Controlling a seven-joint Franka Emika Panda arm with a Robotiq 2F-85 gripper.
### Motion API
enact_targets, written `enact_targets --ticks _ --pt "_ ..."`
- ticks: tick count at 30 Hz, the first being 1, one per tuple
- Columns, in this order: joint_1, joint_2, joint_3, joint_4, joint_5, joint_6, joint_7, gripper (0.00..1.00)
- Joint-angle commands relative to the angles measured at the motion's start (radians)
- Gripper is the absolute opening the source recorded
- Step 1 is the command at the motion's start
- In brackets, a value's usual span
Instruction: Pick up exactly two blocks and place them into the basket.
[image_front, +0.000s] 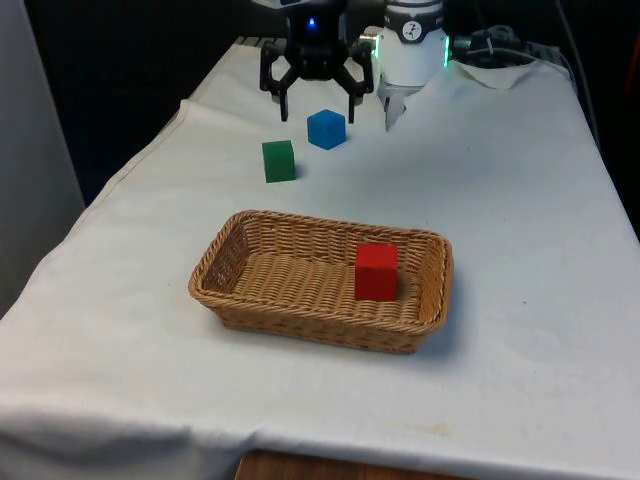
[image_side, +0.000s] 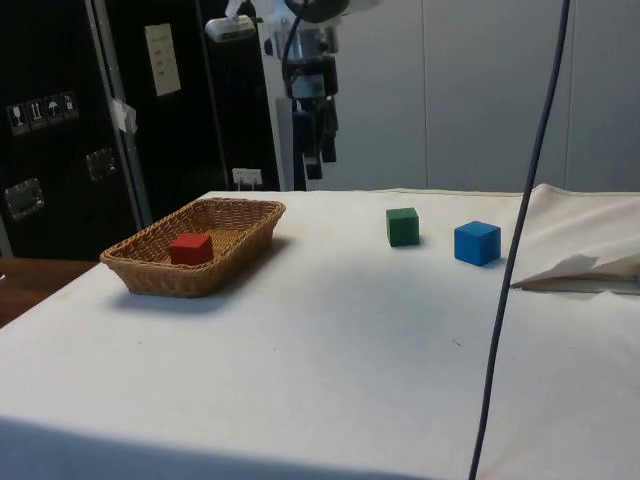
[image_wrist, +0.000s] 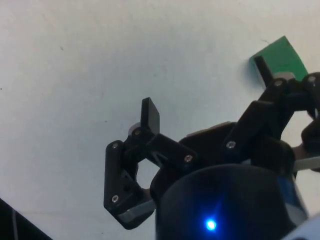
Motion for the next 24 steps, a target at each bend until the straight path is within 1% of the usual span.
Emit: enact_targets --ticks 1,2,3,5,7,8,11,12,13,14,15,17,20,21,22,23,24 --pt "-0.004 -0.009 -0.003 -0.015 0.0 0.018 -0.01 1.0" --pt "-0.001 -0.002 -0.005 -0.007 0.0 0.006 -0.007 1.0" --pt "-0.005 -0.01 -0.007 -0.022 0.001 0.023 -0.018 1.0" --pt "-0.007 -0.011 -0.017 -0.033 0.004 0.03 -0.033 1.0" --pt "-0.008 -0.012 -0.028 -0.043 0.006 0.038 -0.045 1.0" --pt "-0.008 -0.012 -0.038 -0.052 0.006 0.042 -0.055 1.0" --pt "-0.009 -0.012 -0.052 -0.062 0.006 0.045 -0.068 1.0" --pt "-0.004 -0.006 -0.051 -0.052 0.002 0.033 -0.058 1.0" --pt "-0.009 -0.012 -0.056 -0.064 0.006 0.046 -0.072 1.0" --pt "-0.009 -0.011 -0.061 -0.067 0.006 0.046 -0.075 1.0" --pt "-0.011 -0.015 -0.069 -0.074 0.014 0.048 -0.091 1.0" --pt "-0.011 -0.016 -0.072 -0.078 0.018 0.05 -0.099 1.0" --pt "-0.012 -0.018 -0.086 -0.091 0.057 0.059 -0.144 1.0" --pt "-0.007 -0.006 -0.091 -0.08 0.045 0.047 -0.131 1.0" --pt "-0.012 -0.017 -0.089 -0.093 0.069 0.06 -0.155 1.0" --pt "-0.013 -0.018 -0.092 -0.096 0.082 0.061 -0.169 1.0" --pt "-0.013 -0.018 -0.098 -0.102 0.106 0.063 -0.194 1.0"
